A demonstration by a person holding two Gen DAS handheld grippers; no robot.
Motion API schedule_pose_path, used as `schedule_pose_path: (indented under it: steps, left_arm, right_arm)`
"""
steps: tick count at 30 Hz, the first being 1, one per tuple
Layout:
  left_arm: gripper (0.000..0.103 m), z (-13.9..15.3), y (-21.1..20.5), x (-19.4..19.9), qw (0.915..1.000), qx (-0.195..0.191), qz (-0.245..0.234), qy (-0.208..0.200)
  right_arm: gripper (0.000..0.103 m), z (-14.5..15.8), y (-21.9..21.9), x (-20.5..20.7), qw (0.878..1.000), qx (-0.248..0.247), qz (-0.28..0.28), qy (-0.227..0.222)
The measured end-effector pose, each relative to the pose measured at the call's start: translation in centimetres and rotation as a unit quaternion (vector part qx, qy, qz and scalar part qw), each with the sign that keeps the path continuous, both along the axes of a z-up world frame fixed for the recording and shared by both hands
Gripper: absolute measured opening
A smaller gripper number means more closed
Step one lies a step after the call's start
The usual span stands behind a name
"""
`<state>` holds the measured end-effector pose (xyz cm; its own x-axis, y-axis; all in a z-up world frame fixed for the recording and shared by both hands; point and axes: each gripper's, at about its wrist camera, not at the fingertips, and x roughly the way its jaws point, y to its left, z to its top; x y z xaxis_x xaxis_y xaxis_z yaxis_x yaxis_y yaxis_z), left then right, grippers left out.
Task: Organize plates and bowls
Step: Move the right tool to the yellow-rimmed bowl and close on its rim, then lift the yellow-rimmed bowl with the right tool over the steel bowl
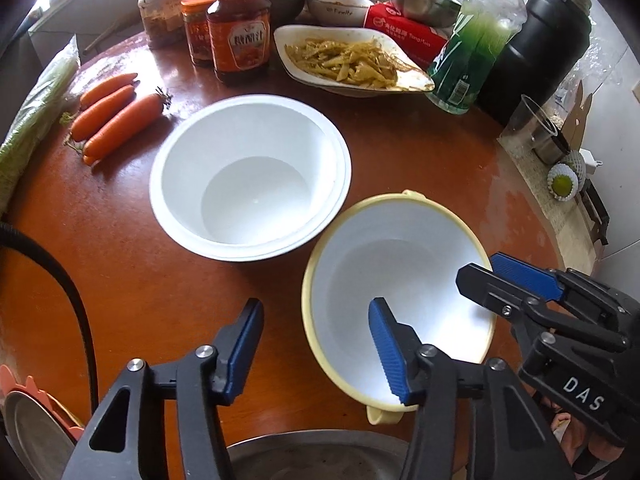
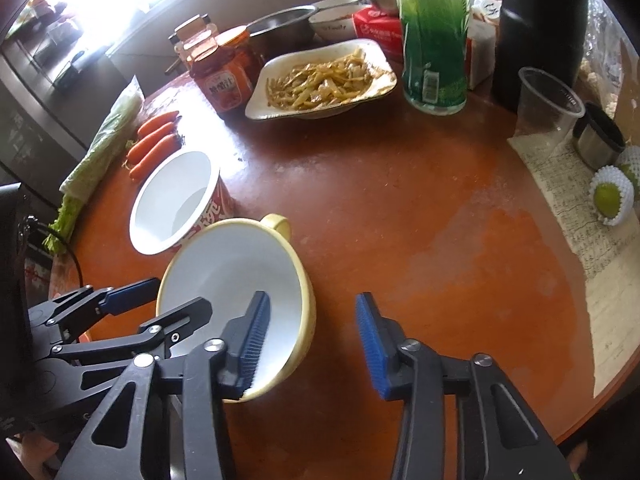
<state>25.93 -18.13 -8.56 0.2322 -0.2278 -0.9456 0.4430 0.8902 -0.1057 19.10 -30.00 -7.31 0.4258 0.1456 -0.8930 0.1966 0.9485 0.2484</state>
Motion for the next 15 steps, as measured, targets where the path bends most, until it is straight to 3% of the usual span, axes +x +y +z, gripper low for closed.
schedule_pose_path:
  steps: [7, 10, 15]
  left_arm:
    - [0.054, -0.3, -0.4, 0.0, 1.0, 0.0, -0.003, 0.002]
    - [0.042, -0.3, -0.6, 0.1, 1.0, -0.001, -0.006, 0.003]
    - [0.036, -0.9, -1.2, 0.2, 0.9997, -0.002, -0.016, 0.016]
  right_arm:
    - [0.036, -0.1, 0.4, 0.0, 1.0, -0.005, 0.008, 0.004]
    - [0.029, -0.3, 0.6, 0.2, 1.0, -0.01, 0.01, 0.008]
    - [0.02, -0.5, 0.7, 0.3, 1.0, -0.012, 0.011, 0.013]
